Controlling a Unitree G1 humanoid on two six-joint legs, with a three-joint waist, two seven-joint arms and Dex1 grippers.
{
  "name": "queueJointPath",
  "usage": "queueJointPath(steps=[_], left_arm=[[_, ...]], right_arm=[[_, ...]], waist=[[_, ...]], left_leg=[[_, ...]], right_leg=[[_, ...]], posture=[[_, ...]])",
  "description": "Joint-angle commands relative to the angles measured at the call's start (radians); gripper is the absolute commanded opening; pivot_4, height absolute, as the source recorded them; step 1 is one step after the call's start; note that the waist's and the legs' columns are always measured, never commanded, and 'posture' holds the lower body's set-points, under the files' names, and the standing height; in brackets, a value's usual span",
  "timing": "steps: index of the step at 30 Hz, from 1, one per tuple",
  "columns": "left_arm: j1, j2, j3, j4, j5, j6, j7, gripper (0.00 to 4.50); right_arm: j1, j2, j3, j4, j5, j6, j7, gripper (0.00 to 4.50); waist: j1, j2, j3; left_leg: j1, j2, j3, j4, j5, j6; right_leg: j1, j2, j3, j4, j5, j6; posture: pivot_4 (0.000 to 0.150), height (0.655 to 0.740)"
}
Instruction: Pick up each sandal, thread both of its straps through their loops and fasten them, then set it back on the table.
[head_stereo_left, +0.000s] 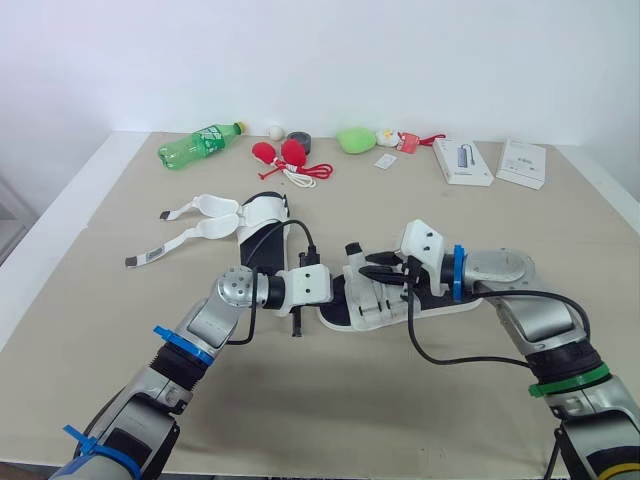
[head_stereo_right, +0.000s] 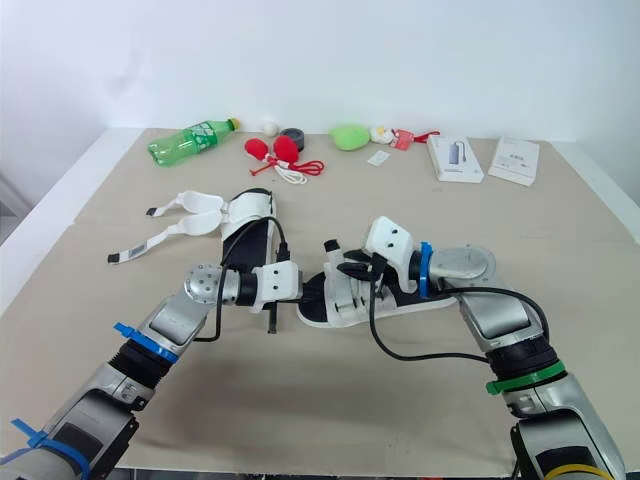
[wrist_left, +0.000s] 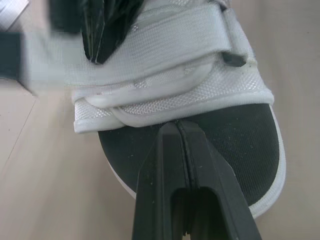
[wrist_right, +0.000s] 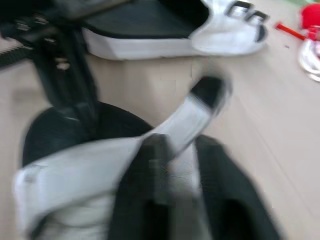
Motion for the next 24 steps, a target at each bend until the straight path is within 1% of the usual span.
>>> queueJointPath(steps=[1, 4, 8, 12, 13, 16, 17, 18, 20, 24], left_arm=[[0.019, 0.010, -0.024, -0.004, 0.016, 0.014, -0.015, 0.00], [0.018, 0.011, -0.024, -0.001, 0.016, 0.013, -0.017, 0.00], [0.014, 0.011, -0.024, 0.004, 0.017, 0.009, -0.019, 0.00], [0.009, 0.007, -0.025, 0.010, 0.017, 0.007, -0.018, 0.00], [0.009, 0.006, -0.026, 0.010, 0.017, 0.007, -0.018, 0.00], [0.011, 0.005, -0.026, 0.007, 0.017, 0.007, -0.017, 0.00], [0.012, 0.005, -0.026, 0.006, 0.018, 0.008, -0.016, 0.00], [0.013, 0.005, -0.026, 0.004, 0.018, 0.009, -0.015, 0.00], [0.016, 0.006, -0.025, 0.002, 0.018, 0.010, -0.012, 0.00], [0.018, 0.007, -0.024, -0.001, 0.019, 0.011, -0.009, 0.00]], right_arm=[[-0.023, 0.005, -0.049, -0.028, -0.027, -0.055, -0.012, 2.62], [-0.052, 0.017, -0.070, -0.060, -0.024, -0.065, -0.022, 3.73], [-0.106, 0.066, -0.093, -0.089, 0.023, -0.006, -0.024, 3.73], [-0.139, 0.092, -0.060, -0.059, 0.003, -0.004, 0.010, 2.52], [-0.144, 0.096, -0.051, -0.049, -0.003, -0.002, 0.016, 1.95], [-0.156, 0.093, -0.012, -0.008, -0.034, 0.016, 0.045, 0.99], [-0.161, 0.084, 0.011, 0.008, -0.046, 0.040, 0.068, 0.52], [-0.164, 0.079, 0.026, 0.019, -0.052, 0.055, 0.085, 0.25], [-0.172, 0.071, 0.051, 0.042, -0.074, 0.063, 0.108, 0.10], [-0.214, 0.066, 0.111, 0.134, -0.161, 0.058, 0.136, 0.10]], waist=[[0.000, 0.000, 0.000], [0.000, 0.000, 0.000], [0.000, 0.000, 0.000], [0.001, 0.000, 0.000], [0.001, 0.000, 0.000], [0.000, 0.000, 0.000], [0.000, 0.000, 0.000], [0.000, 0.000, 0.000], [0.000, 0.000, 0.000], [0.000, 0.000, 0.000]], left_leg=[[0.000, 0.000, 0.000, 0.000, 0.000, 0.000], [-0.002, 0.000, 0.000, 0.000, 0.000, 0.000], [-0.002, 0.000, 0.000, 0.000, 0.000, 0.000], [-0.002, 0.001, 0.000, 0.000, 0.000, 0.000], [-0.002, 0.001, 0.000, 0.000, 0.000, 0.000], [-0.002, 0.001, 0.000, 0.000, 0.000, 0.000], [-0.002, 0.001, 0.000, 0.000, 0.000, 0.000], [-0.002, 0.001, 0.000, 0.000, 0.000, 0.000], [-0.002, 0.001, 0.000, 0.000, 0.000, 0.000], [-0.002, 0.001, 0.000, 0.000, 0.000, 0.000]], right_leg=[[0.000, 0.000, 0.000, 0.000, 0.000, 0.000], [-0.002, 0.000, 0.000, 0.000, 0.000, 0.000], [-0.002, 0.001, 0.000, 0.000, 0.000, 0.000], [-0.002, 0.001, -0.001, 0.000, 0.000, -0.001], [-0.002, 0.001, -0.001, 0.000, 0.000, -0.001], [-0.002, 0.001, 0.000, 0.000, 0.000, -0.001], [-0.002, 0.001, 0.000, 0.000, 0.000, -0.001], [-0.002, 0.001, -0.001, 0.000, 0.000, -0.001], [-0.002, 0.001, 0.000, 0.000, 0.000, -0.001], [-0.002, 0.001, 0.000, 0.000, 0.000, -0.002]], posture=[[0.150, 0.7400], [0.150, 0.7400], [0.150, 0.7400], [0.150, 0.7400], [0.150, 0.7400], [0.150, 0.7400], [0.150, 0.7400], [0.150, 0.7400], [0.150, 0.7400], [0.150, 0.7400]])
